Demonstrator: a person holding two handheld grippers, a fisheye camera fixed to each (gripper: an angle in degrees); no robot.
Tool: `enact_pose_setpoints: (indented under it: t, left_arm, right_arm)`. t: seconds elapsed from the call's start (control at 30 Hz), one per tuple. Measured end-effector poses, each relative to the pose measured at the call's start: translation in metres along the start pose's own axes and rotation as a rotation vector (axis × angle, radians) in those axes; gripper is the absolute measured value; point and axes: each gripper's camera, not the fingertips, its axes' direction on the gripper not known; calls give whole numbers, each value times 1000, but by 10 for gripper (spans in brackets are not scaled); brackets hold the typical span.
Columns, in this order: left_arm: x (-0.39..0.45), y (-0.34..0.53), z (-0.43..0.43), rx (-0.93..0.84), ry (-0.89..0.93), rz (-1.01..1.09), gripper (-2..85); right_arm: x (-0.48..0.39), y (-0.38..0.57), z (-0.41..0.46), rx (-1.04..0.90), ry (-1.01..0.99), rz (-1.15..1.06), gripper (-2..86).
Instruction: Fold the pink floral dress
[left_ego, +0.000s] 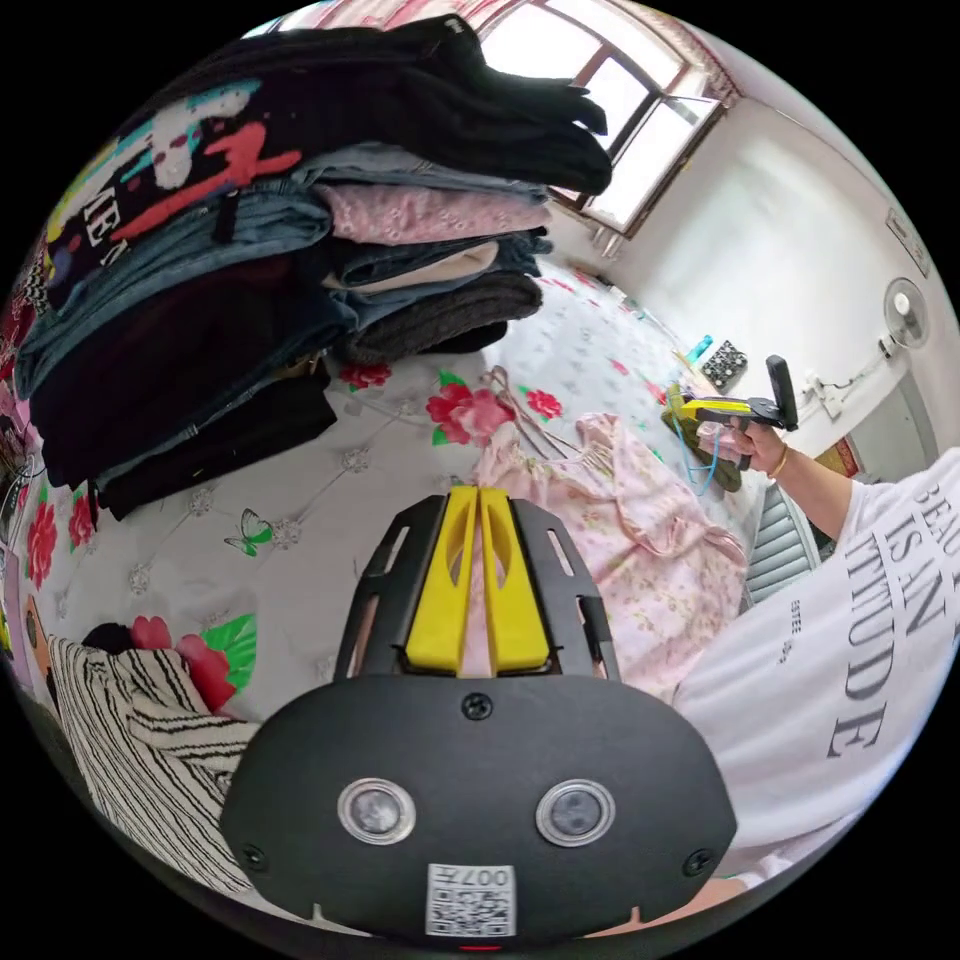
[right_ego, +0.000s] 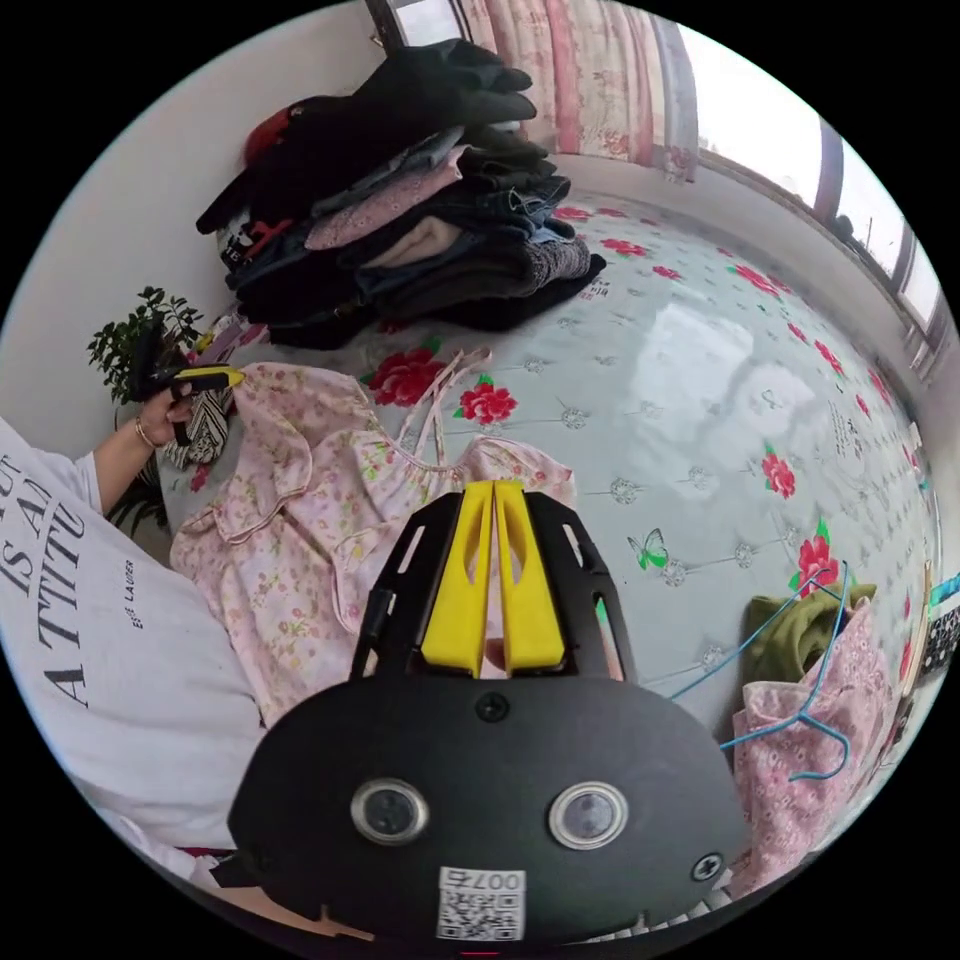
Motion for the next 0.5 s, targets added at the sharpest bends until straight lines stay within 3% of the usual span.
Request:
enact_pose_setpoints:
  t: [0.13, 0.5]
  left_arm:
    - [21, 27, -19, 4, 18, 0, -10]
    - [71, 24, -28, -6, 14, -2, -10]
  right_arm:
    - [0, -1, 14, -108, 103, 14, 27]
    - [3, -83, 123, -280, 125, -78, 75]
